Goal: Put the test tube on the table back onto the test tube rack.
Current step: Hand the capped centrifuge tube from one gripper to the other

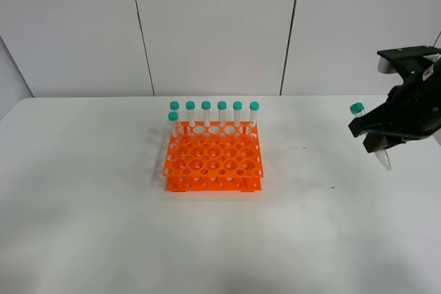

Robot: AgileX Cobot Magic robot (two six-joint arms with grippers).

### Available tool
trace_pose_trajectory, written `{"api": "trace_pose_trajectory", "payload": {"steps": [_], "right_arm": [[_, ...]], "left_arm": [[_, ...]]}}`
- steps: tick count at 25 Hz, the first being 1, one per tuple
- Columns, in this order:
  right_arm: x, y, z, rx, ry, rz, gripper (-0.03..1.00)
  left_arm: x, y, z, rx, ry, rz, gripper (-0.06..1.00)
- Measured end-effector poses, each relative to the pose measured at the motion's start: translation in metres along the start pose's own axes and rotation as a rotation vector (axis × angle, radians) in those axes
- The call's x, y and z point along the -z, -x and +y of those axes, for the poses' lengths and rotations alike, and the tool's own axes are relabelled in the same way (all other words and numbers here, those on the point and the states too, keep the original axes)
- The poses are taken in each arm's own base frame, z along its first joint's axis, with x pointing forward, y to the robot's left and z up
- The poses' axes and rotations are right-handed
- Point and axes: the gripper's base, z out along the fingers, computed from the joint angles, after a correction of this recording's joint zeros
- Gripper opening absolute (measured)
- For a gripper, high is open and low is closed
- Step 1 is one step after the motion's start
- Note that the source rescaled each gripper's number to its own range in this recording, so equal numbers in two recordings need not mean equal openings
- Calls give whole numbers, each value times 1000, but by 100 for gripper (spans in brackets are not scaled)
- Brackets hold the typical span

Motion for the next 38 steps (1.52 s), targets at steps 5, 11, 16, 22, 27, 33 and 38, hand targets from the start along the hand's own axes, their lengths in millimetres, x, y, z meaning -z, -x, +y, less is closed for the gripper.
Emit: {"api": "trace_pose_trajectory", "payload": {"steps": [5, 11, 16, 22, 27, 33, 38], "right_arm": [[-20, -26, 10, 56, 86, -9, 3], [-19, -21, 25, 174, 214, -97, 3], [-17, -20, 65, 464, 302, -150, 3], [-15, -17, 89, 575, 342, -235, 3], [-10, -13, 97, 581, 416, -311, 3], [-5, -8, 104, 695, 473, -430, 3], [-3, -7, 109, 663, 534, -455, 3]], "left_arm": [[0, 0, 0, 0, 0, 0, 100], [0, 0, 0, 0, 0, 0, 100], [0, 0, 0, 0, 0, 0, 100], [0, 0, 0, 0, 0, 0, 100], [0, 0, 0, 0, 0, 0, 100], [0, 0, 0, 0, 0, 0, 100], [7, 10, 0, 33, 2, -47, 100]]}}
